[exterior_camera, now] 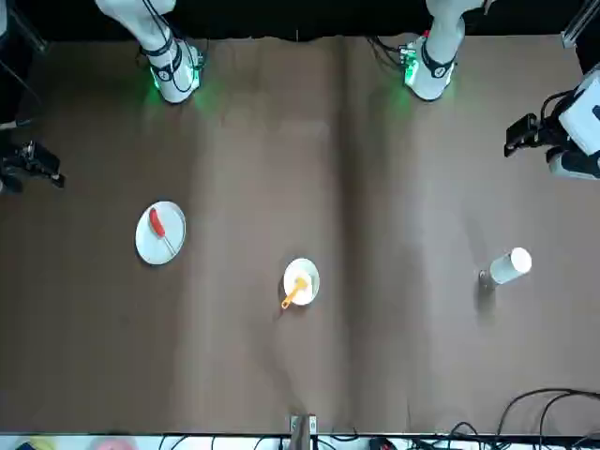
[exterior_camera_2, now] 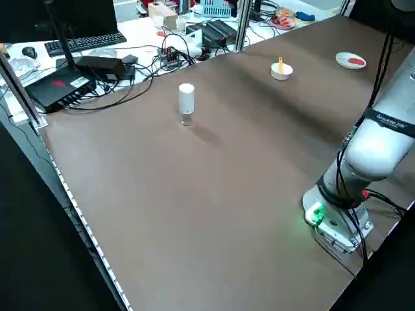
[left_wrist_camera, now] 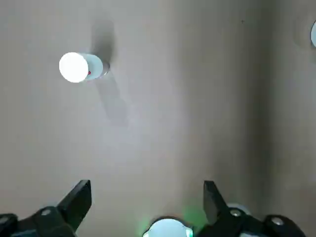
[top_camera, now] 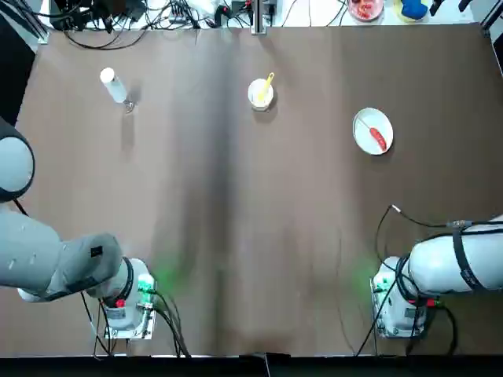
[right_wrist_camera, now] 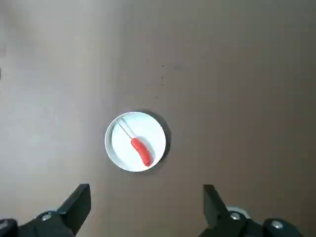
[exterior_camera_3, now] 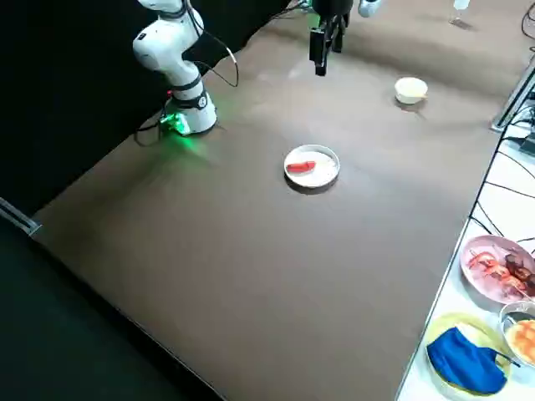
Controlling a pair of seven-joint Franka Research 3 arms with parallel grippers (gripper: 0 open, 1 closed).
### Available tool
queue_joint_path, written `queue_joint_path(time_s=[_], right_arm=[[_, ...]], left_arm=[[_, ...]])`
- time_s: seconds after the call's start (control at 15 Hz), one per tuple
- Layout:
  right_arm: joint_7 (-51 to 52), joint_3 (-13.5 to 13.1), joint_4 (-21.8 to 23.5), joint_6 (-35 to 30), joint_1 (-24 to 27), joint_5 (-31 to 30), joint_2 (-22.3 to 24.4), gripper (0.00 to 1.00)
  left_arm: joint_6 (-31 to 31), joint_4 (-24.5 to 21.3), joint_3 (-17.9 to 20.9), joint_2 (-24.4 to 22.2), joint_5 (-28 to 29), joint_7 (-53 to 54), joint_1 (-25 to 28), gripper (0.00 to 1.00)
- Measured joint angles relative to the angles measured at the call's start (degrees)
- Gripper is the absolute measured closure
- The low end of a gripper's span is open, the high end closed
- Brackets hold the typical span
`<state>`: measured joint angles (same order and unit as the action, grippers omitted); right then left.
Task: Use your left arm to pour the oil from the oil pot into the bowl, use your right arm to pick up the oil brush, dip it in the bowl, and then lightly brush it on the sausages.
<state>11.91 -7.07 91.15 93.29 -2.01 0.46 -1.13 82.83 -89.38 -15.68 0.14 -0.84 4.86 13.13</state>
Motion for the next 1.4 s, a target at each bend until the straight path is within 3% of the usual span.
queue_joint_path(time_s=[0.67, 0.87, 1.2, 1.4], right_arm=[[0.0, 0.21, 0.02, 1.87, -0.35, 0.35, -2.38, 0.0], [-0.03, 0.2, 0.01, 2.13, -0.35, 0.41, -2.92, 0.0], [-0.06, 0.07, 0.01, 2.93, -0.25, 0.42, -3.64, 0.0], [-0.06, 0.0, 0.01, 3.21, -0.24, 0.43, -4.42, 0.0]], left_arm=[[0.05, -0.07, 0.32, 1.44, 0.19, 0.77, 0.89, 0.0], [0.12, -0.07, 0.63, 2.06, 0.19, 8.77, 1.86, 0.0], [0.23, -0.07, 0.85, 3.23, -1.13, 31.15, 6.9, 0.0], [3.18, 0.04, 0.87, 4.08, -2.5, 36.7, 7.99, 0.0]])
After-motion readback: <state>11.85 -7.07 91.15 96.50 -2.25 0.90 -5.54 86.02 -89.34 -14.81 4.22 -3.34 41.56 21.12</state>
